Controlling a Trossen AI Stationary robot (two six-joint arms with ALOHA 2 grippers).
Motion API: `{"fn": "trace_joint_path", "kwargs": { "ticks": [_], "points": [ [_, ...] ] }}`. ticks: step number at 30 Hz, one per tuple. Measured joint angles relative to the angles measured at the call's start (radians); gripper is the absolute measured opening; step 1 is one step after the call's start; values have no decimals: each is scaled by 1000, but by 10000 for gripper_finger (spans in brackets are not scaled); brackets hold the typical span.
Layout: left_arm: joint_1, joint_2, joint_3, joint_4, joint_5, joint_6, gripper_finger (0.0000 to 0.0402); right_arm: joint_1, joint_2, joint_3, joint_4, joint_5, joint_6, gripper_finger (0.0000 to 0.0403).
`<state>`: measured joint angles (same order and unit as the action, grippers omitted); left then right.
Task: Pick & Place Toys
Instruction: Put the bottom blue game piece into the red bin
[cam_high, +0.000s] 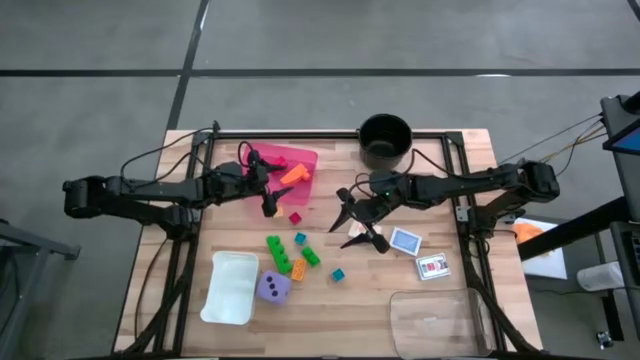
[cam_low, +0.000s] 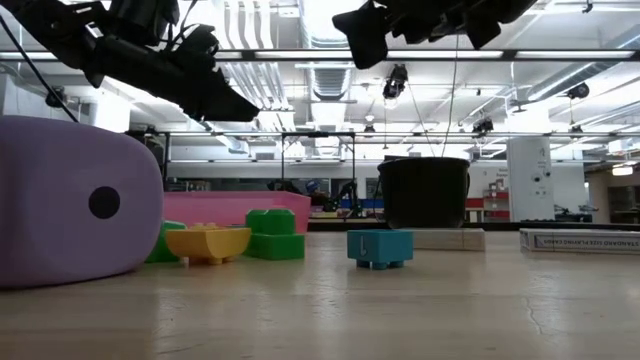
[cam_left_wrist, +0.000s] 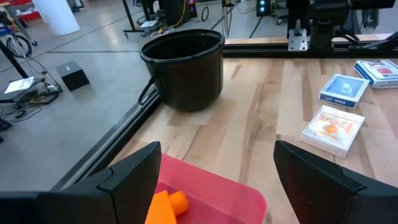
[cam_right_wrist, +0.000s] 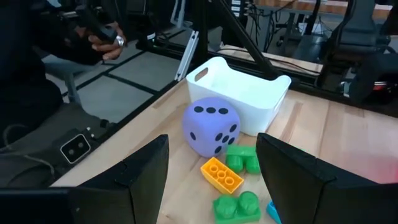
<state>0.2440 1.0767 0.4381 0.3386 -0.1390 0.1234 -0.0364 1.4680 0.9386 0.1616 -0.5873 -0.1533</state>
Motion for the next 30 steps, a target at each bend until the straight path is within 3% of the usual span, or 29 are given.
{"fn": "trace_joint_path", "kwargs": {
  "ticks": [20, 25, 30],
  "points": [
    [0, -1, 0, -64, -2, 0, 315, 0, -1, -1, 2, 0, 0, 243],
    [4, 13, -2, -81, -249, -23, 315, 1, -1, -1, 2, 0, 0, 243],
    [4, 13, -2, -137, -288, -23, 315, 1, -1, -1, 2, 0, 0, 243]
  ]
}}
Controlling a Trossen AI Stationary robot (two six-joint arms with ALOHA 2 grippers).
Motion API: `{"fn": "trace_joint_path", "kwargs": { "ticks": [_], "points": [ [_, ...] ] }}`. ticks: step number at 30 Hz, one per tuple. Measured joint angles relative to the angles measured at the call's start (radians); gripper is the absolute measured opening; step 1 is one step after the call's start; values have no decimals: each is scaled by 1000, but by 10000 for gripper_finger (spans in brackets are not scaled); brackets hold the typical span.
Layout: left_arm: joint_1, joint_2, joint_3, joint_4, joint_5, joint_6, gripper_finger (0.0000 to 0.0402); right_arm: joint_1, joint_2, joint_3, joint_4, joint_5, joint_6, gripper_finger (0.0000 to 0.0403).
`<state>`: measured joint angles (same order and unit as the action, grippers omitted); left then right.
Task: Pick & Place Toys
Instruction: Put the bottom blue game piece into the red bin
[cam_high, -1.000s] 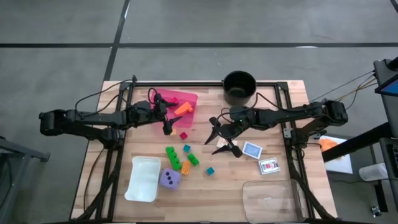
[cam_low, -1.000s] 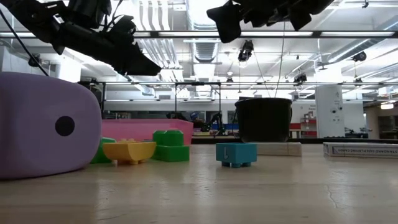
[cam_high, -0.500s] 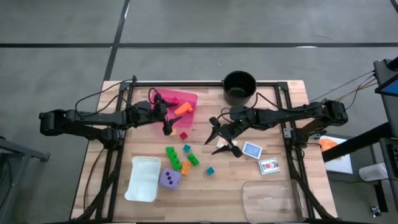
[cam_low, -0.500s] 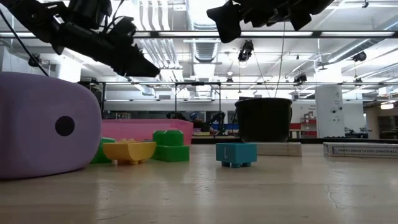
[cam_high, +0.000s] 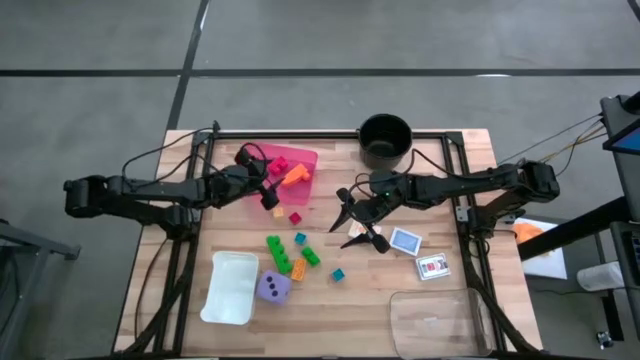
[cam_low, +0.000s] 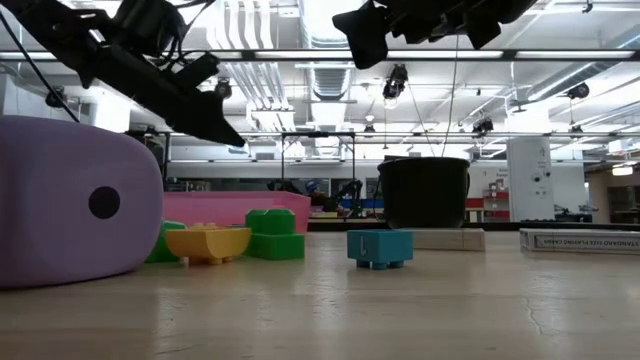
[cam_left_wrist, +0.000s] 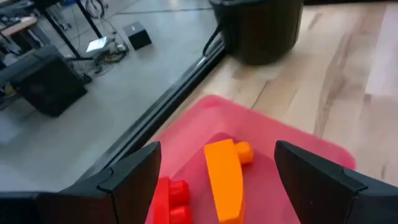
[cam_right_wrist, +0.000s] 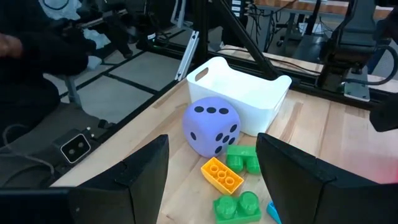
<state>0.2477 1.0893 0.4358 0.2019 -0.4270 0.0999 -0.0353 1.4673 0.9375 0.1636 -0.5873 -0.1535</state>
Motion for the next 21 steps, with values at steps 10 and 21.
{"fn": "trace_joint_path", "kwargs": {
  "ticks": [10, 21],
  "points": [
    [0, 1, 0, -52, 0, -1, 315, 1, -1, 0, 1, 60, 92, 271],
    [0, 1, 0, -51, 0, -1, 315, 2, -3, 1, 15, 79, 41, 375]
  ]
}}
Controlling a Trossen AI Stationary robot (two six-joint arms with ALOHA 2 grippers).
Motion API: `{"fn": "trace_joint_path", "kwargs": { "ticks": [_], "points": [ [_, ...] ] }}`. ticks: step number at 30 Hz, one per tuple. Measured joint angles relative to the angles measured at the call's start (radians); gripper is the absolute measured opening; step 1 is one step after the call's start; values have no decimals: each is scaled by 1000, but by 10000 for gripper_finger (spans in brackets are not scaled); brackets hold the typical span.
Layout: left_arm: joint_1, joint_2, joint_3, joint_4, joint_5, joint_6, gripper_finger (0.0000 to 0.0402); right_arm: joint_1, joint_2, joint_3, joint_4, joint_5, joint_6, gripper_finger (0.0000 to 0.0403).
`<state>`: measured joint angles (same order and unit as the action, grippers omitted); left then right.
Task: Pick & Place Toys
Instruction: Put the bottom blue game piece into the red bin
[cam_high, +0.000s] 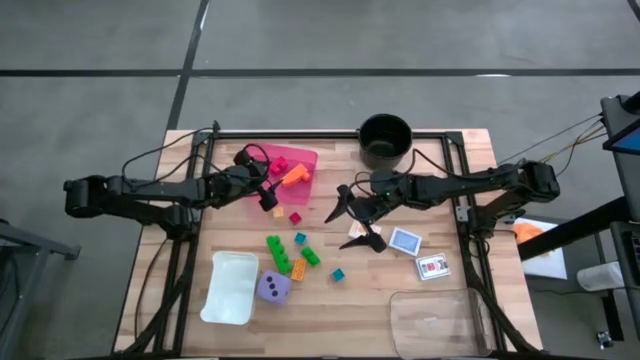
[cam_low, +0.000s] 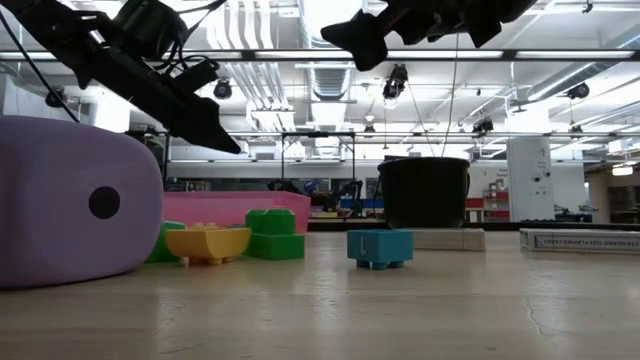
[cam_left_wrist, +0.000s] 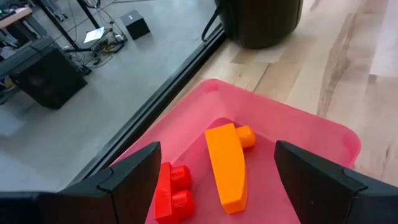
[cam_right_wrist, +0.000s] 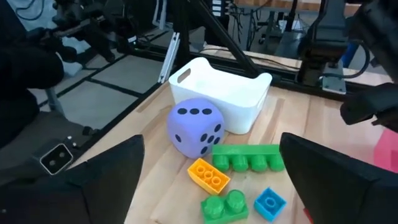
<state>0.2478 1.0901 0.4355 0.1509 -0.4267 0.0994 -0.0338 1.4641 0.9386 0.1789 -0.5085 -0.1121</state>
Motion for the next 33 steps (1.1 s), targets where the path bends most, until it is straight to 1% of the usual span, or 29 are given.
{"fn": "trace_joint_path", "kwargs": {
  "ticks": [3, 5, 8, 14, 17, 27, 29, 33],
  "points": [
    [0, 0, 0, 0, 0, 0, 315, 0, -2, 0, 15, 12, -3, 395],
    [0, 0, 0, 0, 0, 0, 316, 2, -5, 1, 9, 15, -4, 392],
    [0, 0, 0, 0, 0, 0, 316, 6, -9, 1, 12, 17, -4, 398],
    [0, 0, 0, 0, 0, 0, 316, 5, -10, 2, 37, 18, -42, 383],
    [0, 0, 0, 0, 0, -1, 316, 6, -10, 2, 57, 19, -69, 381],
    [0, 0, 0, 0, 0, -2, 316, 6, -10, 2, 57, 22, -71, 381],
    [0, 0, 0, 0, 0, -2, 316, 7, -10, 2, 57, 22, -63, 381],
    [0, 0, 0, 0, 0, -2, 316, 8, -10, 2, 53, 21, 15, 381]
  ]
}}
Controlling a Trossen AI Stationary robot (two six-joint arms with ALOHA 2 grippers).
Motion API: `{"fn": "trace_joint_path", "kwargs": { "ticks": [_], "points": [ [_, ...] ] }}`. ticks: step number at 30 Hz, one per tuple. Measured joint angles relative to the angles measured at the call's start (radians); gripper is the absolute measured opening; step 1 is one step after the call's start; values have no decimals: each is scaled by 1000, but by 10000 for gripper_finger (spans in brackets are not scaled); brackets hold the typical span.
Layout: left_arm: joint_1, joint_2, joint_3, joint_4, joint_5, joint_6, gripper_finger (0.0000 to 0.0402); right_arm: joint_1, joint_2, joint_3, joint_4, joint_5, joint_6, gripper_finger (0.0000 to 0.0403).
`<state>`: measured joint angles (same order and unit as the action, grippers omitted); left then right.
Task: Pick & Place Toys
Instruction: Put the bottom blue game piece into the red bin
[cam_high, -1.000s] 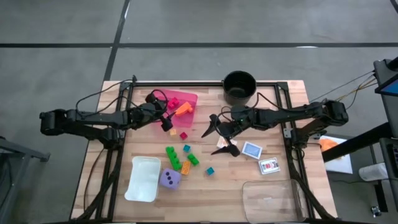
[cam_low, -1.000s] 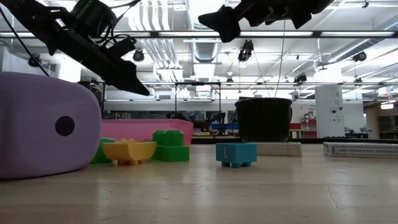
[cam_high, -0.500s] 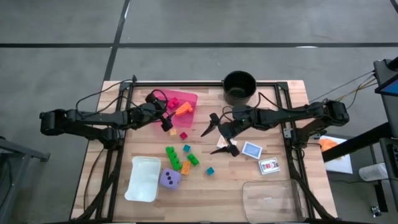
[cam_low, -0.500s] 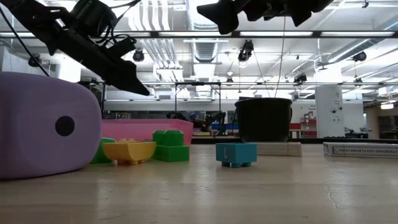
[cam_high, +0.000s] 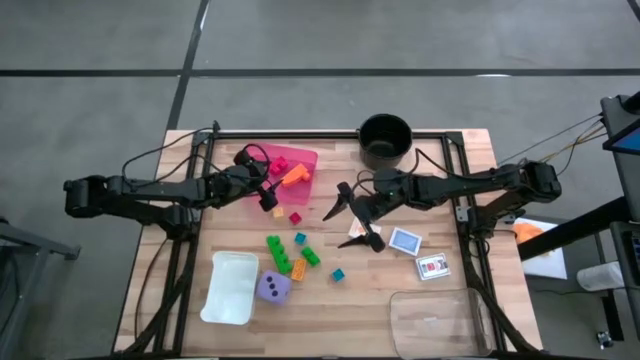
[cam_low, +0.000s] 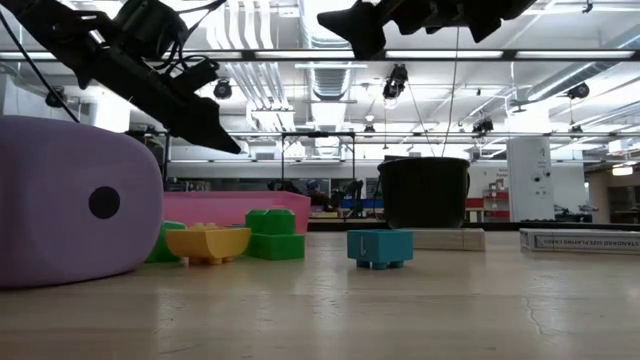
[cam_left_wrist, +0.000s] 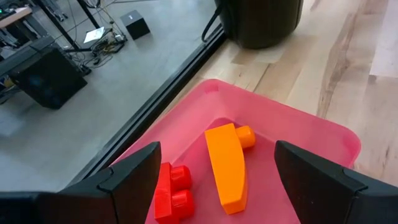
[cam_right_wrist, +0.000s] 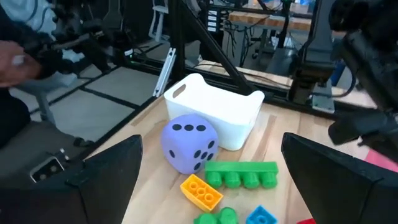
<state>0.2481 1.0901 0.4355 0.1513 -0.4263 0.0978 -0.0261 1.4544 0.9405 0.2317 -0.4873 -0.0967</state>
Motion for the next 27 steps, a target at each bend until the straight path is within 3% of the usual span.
{"fn": "trace_joint_path", "kwargs": {
  "ticks": [20, 27],
  "points": [
    [0, 0, 0, 5, 0, 1, 316, 5, 1, -1, -1, 0, 56, 381],
    [-1, 0, 0, 5, 7, -59, 316, 4, 2, -2, -12, 60, 118, 381]
  ]
}}
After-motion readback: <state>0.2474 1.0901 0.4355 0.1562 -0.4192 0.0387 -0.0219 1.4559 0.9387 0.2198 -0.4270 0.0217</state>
